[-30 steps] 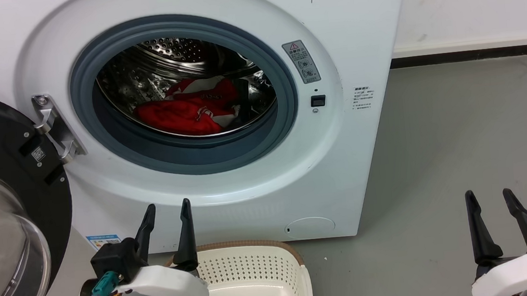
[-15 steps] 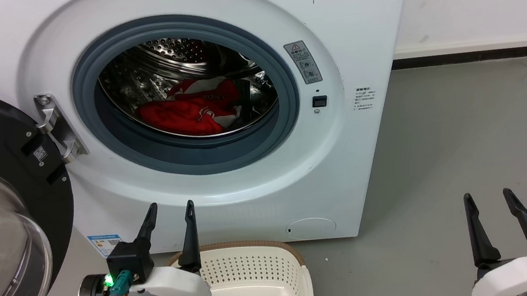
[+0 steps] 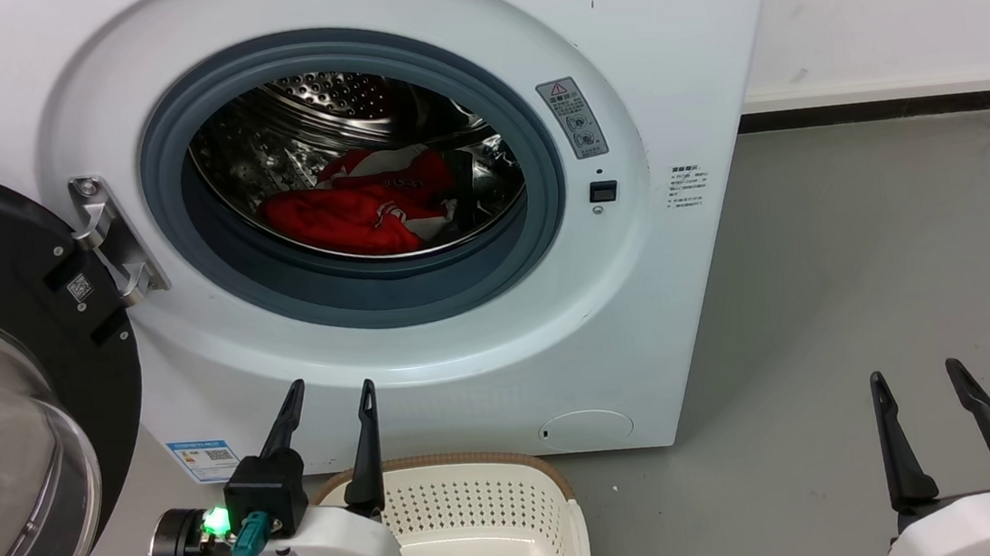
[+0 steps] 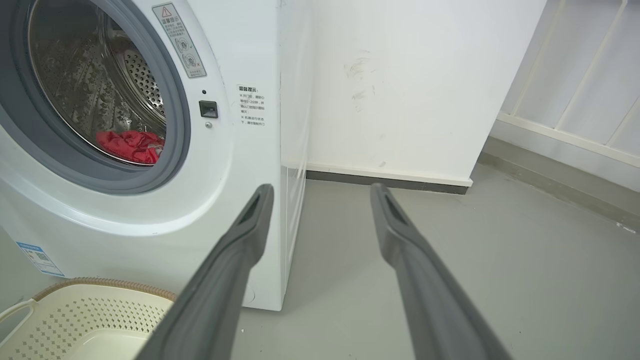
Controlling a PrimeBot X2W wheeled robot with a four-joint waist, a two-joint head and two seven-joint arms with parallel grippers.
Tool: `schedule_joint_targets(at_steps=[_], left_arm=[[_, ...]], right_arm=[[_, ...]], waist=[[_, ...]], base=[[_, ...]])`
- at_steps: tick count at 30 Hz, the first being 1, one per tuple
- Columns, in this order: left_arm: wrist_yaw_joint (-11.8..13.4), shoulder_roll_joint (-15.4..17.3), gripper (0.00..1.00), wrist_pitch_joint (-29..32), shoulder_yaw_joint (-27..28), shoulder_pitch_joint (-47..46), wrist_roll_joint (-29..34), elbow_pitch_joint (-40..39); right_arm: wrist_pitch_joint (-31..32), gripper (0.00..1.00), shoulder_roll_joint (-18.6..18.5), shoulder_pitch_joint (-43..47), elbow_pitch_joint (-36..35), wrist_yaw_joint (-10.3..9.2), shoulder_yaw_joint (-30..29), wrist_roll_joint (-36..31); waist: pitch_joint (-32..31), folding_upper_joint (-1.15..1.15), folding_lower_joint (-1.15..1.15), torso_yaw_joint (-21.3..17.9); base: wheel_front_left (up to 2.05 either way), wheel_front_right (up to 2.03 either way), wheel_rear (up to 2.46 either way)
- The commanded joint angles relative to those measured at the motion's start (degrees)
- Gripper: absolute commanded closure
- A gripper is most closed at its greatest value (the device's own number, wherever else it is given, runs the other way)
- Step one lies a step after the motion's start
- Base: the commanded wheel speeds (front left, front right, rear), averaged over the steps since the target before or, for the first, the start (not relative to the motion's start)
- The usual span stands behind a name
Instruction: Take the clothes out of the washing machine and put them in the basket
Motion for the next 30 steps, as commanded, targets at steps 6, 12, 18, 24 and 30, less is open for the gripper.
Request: schedule_joint_targets(at_steps=[6, 12, 18, 24, 30], left_arm=[[-0.14, 0.27, 0.0, -0.66, -0.15, -0.93, 1.48, 0.33], [-0.15, 0.18, 0.0, -0.62, 0.02, -0.7, 1.25, 0.61], [-0.12, 0.1, 0.0, -0.59, 0.11, -0.81, 1.14, 0.8], [0.08, 0.05, 0.0, -0.59, 0.29, -0.85, 1.22, 0.87], [0.45, 0.05, 0.0, -0.59, 0.69, -1.12, 1.15, 1.39]], right_arm=[[-0.72, 0.0, 0.07, 0.33, 0.36, -0.04, -0.1, -1.42], [-0.91, 0.0, 0.07, 0.31, 0.7, -0.04, 0.05, -0.77], [-0.88, 0.0, 0.07, 0.21, 0.73, -0.04, 0.09, -0.52], [-0.65, 0.0, 0.07, 0.21, 0.51, -0.04, 0.21, -0.35], [-0.35, 0.0, 0.07, 0.3, 0.13, -0.04, 0.4, -0.06]], waist=[[0.04, 0.0, 0.0, 0.04], [0.08, 0.0, 0.0, 0.02], [0.2, 0.0, 0.0, 0.1], [0.29, 0.0, 0.0, 0.11], [0.59, 0.0, 0.0, -0.01]], base=[[0.0, 0.0, 0.0], [0.0, 0.0, 0.0], [0.0, 0.0, 0.0], [0.0, 0.0, 0.0], [0.0, 0.0, 0.0]])
